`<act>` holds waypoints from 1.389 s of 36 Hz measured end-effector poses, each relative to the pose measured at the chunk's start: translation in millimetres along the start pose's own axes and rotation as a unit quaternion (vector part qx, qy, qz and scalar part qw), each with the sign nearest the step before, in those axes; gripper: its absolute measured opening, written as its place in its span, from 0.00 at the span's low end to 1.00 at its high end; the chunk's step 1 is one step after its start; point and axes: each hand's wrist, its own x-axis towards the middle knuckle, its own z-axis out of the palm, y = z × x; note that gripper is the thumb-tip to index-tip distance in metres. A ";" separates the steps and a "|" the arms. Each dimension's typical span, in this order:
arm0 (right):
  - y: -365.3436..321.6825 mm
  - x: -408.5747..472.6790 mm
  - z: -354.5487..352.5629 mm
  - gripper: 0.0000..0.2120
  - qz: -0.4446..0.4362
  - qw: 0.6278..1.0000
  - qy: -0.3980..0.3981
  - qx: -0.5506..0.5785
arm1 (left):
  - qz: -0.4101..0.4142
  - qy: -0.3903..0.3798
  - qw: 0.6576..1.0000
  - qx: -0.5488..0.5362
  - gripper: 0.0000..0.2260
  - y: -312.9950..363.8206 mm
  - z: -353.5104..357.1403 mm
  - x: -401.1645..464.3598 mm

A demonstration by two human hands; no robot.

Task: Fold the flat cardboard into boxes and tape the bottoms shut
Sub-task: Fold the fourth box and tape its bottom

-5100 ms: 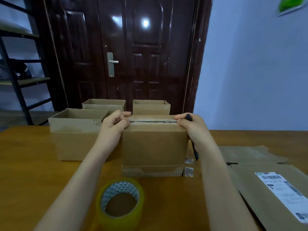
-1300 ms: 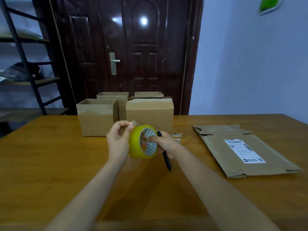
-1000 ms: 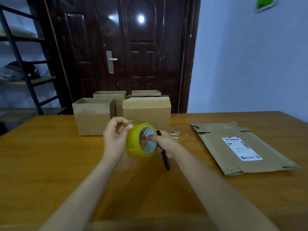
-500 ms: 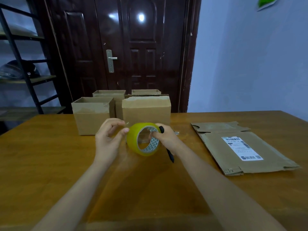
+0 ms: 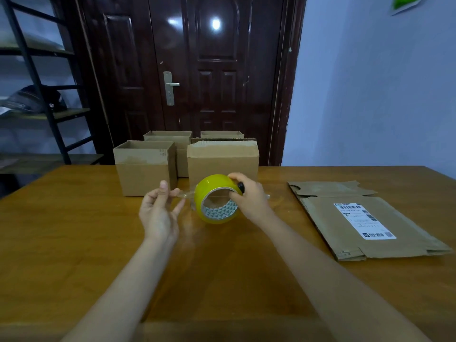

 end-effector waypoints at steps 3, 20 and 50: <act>-2.3 -1.3 0.9 0.16 -0.031 0.999 0.013 -0.035 | -0.019 0.008 1.000 0.002 0.09 -4.3 3.4 2.6; -1.1 -1.2 -10.4 0.21 -0.052 0.992 0.046 -0.106 | -0.077 -0.036 0.991 0.102 0.16 -6.5 -4.1 1.8; -22.9 -1.9 -29.6 0.21 -0.027 0.988 0.039 -0.144 | -0.151 -0.114 0.960 0.209 0.11 16.5 24.8 1.3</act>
